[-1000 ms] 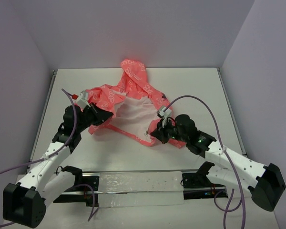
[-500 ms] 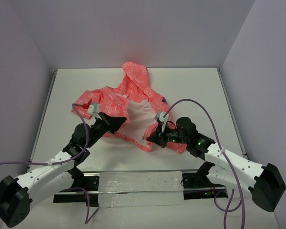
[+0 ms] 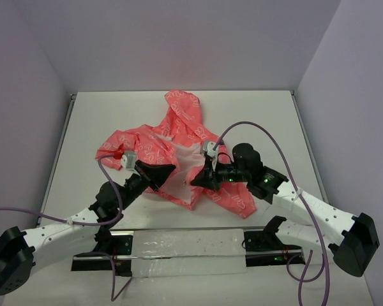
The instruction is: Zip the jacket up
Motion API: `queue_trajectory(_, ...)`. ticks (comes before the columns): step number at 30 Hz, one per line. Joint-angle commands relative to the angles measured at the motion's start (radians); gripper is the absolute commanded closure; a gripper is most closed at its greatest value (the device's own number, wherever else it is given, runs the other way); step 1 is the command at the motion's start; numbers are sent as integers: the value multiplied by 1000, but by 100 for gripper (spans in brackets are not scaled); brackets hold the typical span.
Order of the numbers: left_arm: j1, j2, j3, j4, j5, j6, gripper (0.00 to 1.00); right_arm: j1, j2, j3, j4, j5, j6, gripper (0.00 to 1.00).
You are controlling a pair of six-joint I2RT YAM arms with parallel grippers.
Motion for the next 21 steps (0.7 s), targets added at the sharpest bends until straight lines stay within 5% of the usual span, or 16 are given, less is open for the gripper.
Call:
queue_trajectory(1, -6, -10, -2, 174, 6, 53, 100, -8, 11, 43, -32, -65, -15, 100)
queue_trajectory(21, -6, -11, -48, 211, 110, 62, 100, -9, 67, 109, -1, -98, -10, 100)
